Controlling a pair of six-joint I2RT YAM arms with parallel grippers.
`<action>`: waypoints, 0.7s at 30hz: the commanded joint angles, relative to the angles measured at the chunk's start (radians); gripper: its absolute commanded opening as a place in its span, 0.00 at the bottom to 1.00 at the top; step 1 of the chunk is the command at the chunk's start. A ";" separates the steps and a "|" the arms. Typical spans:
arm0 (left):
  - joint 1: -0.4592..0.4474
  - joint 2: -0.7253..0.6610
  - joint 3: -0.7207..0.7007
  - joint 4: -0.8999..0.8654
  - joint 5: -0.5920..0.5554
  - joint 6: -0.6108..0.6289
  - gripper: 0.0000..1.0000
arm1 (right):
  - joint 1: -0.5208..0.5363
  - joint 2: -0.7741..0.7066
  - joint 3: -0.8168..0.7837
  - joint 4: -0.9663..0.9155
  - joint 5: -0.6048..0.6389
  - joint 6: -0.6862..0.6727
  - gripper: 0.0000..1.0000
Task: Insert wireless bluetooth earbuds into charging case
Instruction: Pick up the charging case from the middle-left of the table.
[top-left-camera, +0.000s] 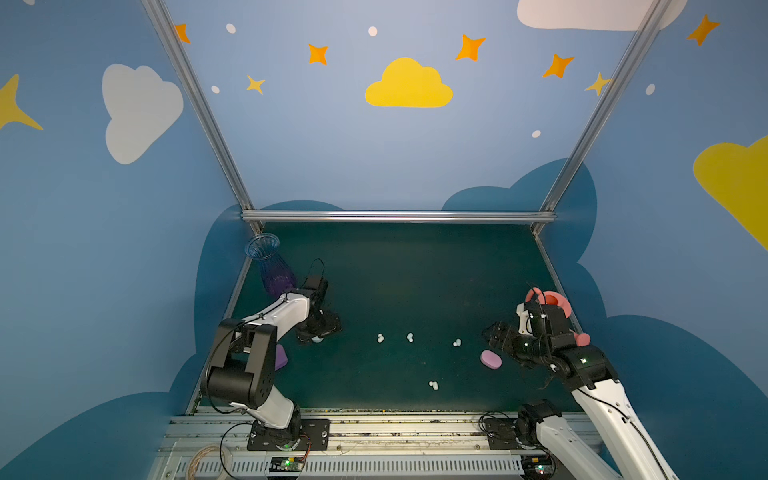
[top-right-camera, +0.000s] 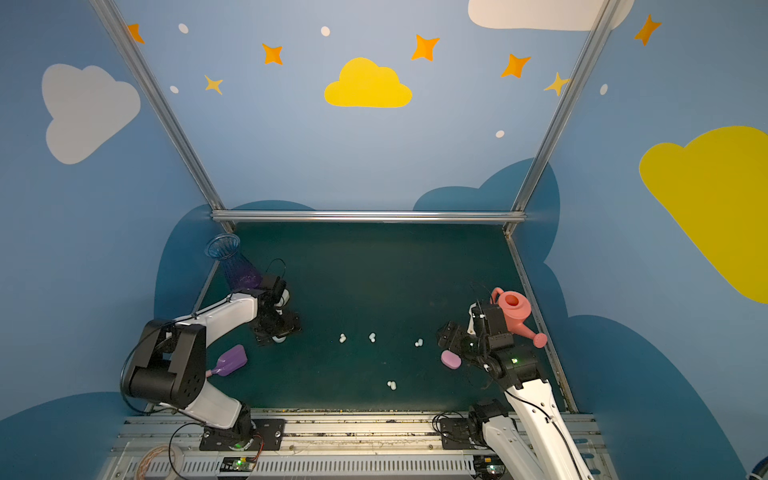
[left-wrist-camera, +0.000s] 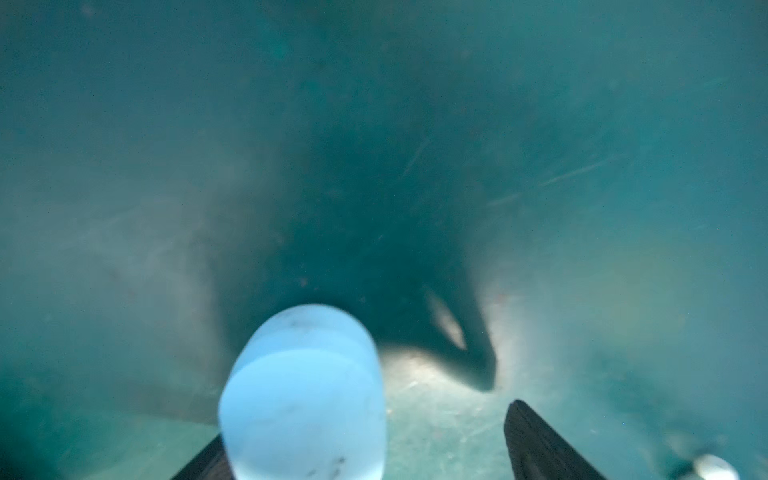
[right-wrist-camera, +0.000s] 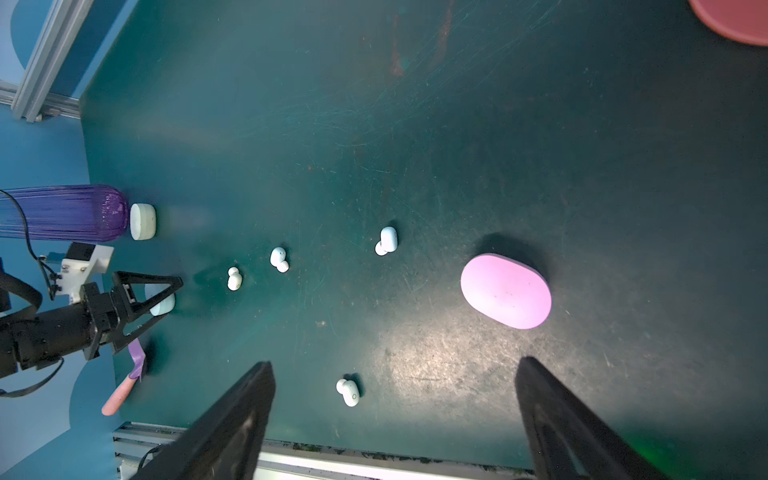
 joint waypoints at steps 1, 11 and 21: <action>-0.020 -0.008 -0.013 0.004 -0.093 -0.067 0.86 | -0.005 -0.010 0.014 -0.020 0.011 0.005 0.89; -0.028 0.016 0.010 -0.012 -0.132 -0.088 0.64 | -0.004 -0.005 0.010 -0.012 0.006 0.006 0.89; -0.022 0.047 0.048 -0.015 -0.133 -0.075 0.62 | -0.005 -0.008 0.015 -0.020 0.009 0.006 0.89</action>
